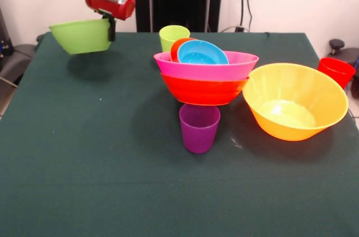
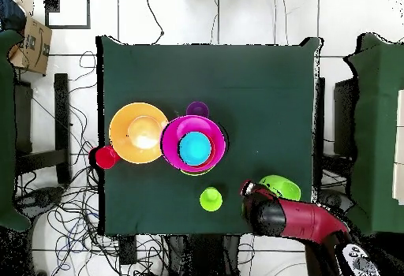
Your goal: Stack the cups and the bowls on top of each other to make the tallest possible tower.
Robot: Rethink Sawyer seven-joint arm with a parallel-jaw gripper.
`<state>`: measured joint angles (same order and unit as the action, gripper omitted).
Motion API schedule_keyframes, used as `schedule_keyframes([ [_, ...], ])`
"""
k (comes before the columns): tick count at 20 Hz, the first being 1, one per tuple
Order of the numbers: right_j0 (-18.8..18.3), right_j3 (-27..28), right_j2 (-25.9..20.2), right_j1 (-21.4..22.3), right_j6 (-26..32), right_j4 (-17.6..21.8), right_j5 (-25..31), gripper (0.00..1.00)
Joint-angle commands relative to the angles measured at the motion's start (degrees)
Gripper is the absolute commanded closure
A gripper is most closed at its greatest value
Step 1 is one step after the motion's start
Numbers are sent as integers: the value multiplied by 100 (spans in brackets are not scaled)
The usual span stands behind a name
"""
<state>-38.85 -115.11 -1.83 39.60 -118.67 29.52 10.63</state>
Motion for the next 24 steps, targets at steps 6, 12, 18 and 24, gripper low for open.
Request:
schedule_keyframes([
  [6,50,-562,-1345,909,40,-855,1224,100],
  [12,-59,-891,-1747,1603,91,-1541,1786,100],
  [18,-61,-993,-1920,2008,166,-2016,2130,100],
  [24,-54,-1060,-2065,2385,186,-2507,2427,100],
])
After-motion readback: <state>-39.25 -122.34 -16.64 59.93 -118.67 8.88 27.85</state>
